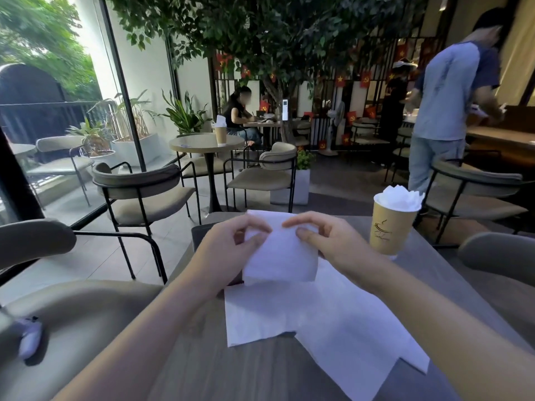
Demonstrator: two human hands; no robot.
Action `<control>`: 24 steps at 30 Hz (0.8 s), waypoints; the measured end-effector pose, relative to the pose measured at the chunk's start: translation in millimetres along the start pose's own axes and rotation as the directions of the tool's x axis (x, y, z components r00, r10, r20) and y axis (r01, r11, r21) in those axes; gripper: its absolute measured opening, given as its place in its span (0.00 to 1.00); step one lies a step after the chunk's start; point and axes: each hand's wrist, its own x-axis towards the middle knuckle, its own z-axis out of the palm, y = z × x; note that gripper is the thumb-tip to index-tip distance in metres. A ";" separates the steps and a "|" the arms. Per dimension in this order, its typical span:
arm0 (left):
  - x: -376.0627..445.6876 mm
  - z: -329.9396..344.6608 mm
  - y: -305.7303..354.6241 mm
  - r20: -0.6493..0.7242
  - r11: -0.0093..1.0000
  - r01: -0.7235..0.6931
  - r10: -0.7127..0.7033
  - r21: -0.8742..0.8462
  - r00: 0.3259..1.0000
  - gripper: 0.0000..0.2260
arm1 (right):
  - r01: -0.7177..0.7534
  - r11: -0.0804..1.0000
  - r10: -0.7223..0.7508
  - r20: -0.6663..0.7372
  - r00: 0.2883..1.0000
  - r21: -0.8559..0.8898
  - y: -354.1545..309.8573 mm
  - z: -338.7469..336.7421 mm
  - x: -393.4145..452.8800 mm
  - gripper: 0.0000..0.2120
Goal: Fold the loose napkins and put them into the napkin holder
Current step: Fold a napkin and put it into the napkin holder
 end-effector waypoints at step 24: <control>12.7 -45.1 -76.5 0.084 0.470 -0.039 -0.075 0.882 0.994 0.46 | 0.124 0.679 0.014 0.181 0.983 -0.724 10.2 98.0 84.0 0.28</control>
